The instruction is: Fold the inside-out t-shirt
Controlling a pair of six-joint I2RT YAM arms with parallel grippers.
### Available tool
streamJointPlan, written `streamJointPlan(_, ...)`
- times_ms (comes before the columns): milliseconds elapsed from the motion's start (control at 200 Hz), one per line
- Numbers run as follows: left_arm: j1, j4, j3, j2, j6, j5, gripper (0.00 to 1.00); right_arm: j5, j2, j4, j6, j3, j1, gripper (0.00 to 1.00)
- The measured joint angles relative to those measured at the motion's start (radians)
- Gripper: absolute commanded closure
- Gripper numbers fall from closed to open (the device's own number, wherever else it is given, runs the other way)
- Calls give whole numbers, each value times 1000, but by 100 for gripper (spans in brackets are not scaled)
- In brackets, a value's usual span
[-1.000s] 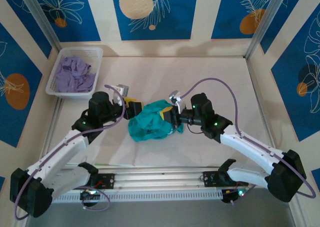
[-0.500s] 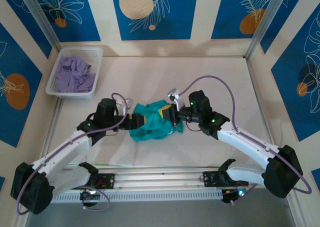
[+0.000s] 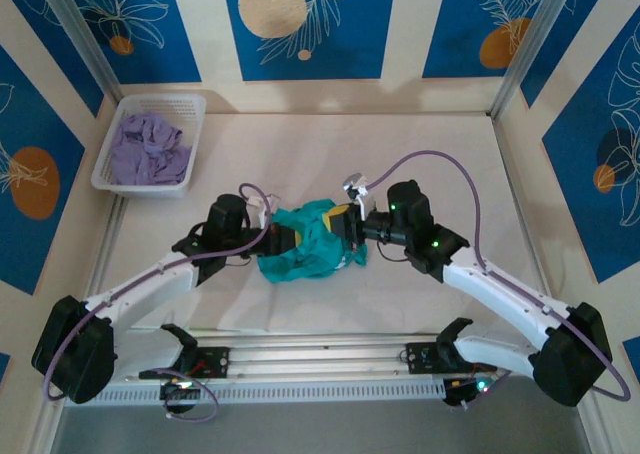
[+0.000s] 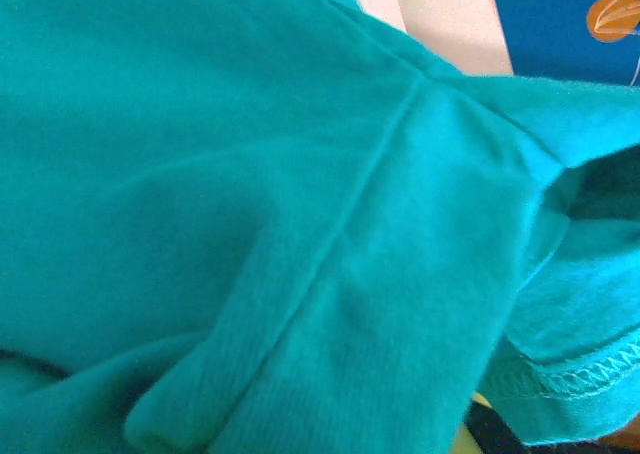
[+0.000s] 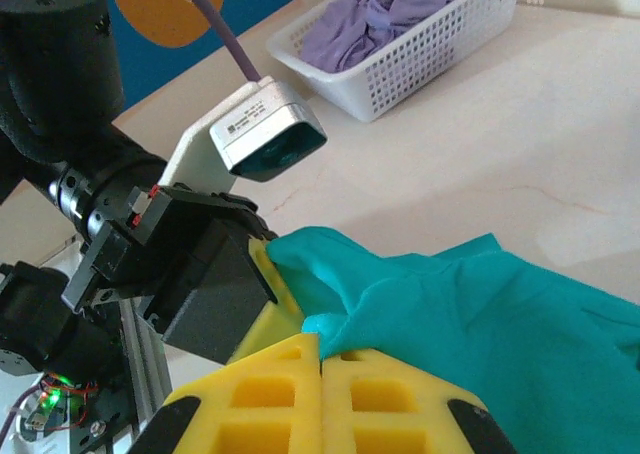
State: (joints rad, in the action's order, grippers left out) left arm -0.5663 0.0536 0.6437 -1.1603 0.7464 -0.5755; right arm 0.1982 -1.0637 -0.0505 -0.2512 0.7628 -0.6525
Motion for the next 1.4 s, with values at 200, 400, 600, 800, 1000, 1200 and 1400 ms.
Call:
streamJointPlan(200, 65, -49, 0, 69, -93, 8, 100, 30, 75, 88, 55, -10, 72, 100)
streamJointPlan(400, 98, -65, 0, 191, -191, 7, 100, 161, 106, 158, 73, -10, 161, 100)
streamJointPlan(600, 105, -12, 0, 185, -206, -74, 100, 220, 42, 179, 68, -10, 163, 92)
streamJointPlan(800, 106, 34, 0, 179, -204, -152, 100, 141, -61, 260, 69, -2, 130, 85)
streamJointPlan(1000, 106, 27, 1, 165, -208, -173, 100, 74, -50, 296, 90, 7, 113, 71)
streamJointPlan(1200, 106, 7, 10, 136, -207, -176, 100, -58, 58, 296, 167, 7, 13, 61)
streamJointPlan(1400, 106, -14, 29, 122, -207, -177, 100, -167, 111, 262, 264, 7, -91, 59)
